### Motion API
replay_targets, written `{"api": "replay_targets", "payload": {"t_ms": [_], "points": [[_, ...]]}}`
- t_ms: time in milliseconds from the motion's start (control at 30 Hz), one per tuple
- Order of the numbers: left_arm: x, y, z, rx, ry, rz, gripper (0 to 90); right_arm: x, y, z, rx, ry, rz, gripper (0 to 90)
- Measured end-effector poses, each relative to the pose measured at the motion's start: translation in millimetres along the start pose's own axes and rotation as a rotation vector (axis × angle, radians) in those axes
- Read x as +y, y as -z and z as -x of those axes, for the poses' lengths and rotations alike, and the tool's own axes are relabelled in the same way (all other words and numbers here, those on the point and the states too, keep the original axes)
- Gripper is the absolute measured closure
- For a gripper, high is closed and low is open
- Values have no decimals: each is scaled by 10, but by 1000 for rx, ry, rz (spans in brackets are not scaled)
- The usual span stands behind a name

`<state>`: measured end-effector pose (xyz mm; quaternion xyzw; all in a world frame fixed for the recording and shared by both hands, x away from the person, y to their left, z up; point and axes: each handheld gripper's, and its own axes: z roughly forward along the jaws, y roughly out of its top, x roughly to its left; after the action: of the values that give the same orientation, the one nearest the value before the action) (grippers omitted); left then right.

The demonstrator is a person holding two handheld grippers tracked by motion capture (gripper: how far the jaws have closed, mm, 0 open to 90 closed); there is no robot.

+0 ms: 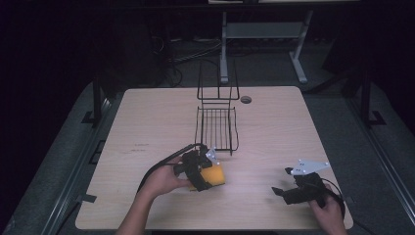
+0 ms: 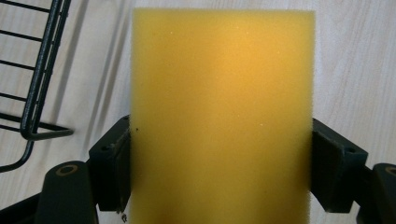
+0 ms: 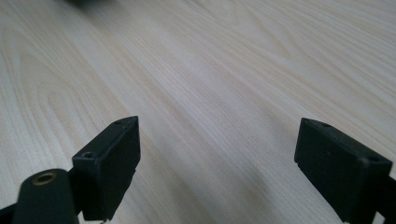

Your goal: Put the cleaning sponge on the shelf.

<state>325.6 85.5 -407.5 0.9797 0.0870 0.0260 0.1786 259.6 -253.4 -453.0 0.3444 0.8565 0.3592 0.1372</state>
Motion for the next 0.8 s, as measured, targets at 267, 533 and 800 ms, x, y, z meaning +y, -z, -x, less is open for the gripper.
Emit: {"api": "replay_targets", "payload": {"t_ms": [267,533,800], "points": [[42,44,-59,6,9,13,218,-1,-11,-2,8,1,-2,141],[65,47,-138,-6,13,22,218,-11,-9,20,8,-3,0,141],[113,102,-198,-15,13,40,218,-14,-11,41,3,2,-1,141]]}}
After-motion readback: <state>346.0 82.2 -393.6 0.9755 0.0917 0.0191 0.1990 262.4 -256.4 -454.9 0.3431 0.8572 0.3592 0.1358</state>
